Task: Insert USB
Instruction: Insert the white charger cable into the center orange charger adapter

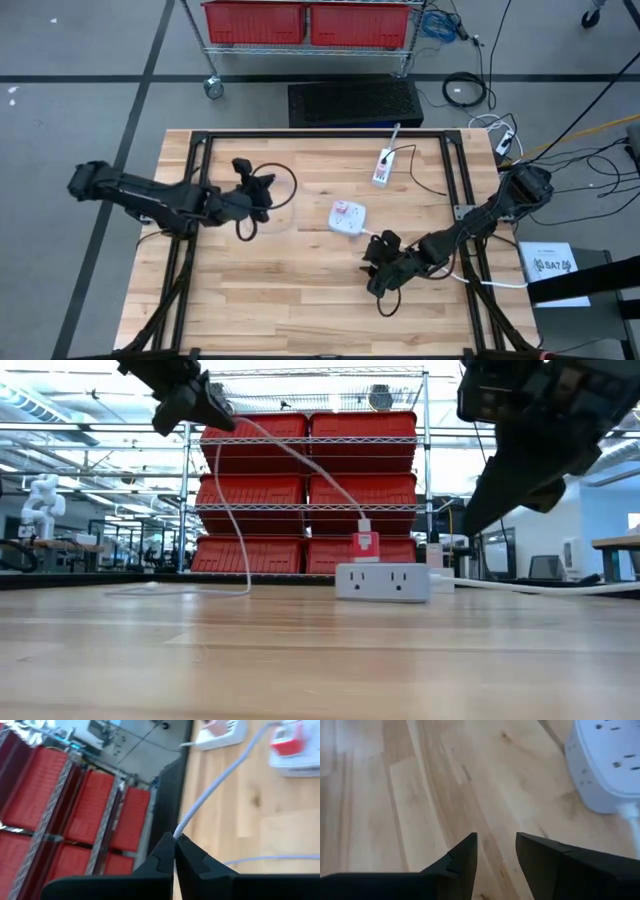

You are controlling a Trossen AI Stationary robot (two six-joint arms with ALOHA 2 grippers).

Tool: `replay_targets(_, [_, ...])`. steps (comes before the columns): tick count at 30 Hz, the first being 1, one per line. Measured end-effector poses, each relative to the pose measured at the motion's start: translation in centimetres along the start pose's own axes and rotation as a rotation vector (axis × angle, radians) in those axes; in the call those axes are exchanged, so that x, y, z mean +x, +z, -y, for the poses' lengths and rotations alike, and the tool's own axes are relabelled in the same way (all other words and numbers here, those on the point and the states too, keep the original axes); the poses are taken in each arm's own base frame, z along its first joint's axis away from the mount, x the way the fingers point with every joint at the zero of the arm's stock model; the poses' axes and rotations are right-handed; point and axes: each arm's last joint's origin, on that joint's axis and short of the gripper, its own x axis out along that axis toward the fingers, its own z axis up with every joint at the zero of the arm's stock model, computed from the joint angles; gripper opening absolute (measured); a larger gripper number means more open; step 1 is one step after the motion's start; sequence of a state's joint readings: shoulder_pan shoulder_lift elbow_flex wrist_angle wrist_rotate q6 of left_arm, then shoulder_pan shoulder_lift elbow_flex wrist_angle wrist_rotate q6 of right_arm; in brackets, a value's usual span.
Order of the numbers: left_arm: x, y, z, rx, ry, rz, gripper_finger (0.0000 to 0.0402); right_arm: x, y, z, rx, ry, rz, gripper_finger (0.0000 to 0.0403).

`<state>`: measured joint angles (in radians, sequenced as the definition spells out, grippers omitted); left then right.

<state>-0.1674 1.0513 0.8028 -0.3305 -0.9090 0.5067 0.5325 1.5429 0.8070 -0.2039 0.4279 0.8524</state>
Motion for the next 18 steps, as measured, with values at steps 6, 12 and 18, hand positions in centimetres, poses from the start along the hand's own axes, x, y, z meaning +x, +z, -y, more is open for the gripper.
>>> replay_targets(6, [0.5,0.2,1.2,-0.070,-0.089,0.015,0.0026,0.2,0.4,0.4,-0.003,-0.021,0.016,0.0128])
replay_targets(12, [0.7,0.4,1.7,-0.084,-0.184,0.055,0.0085,1.0,2.0,1.9,0.024,-0.115,0.089,0.0132])
replay_targets(18, [0.8,0.4,1.2,-0.140,-0.184,0.051,0.0138,2.0,4.4,4.8,0.035,-0.240,0.134,0.0141])
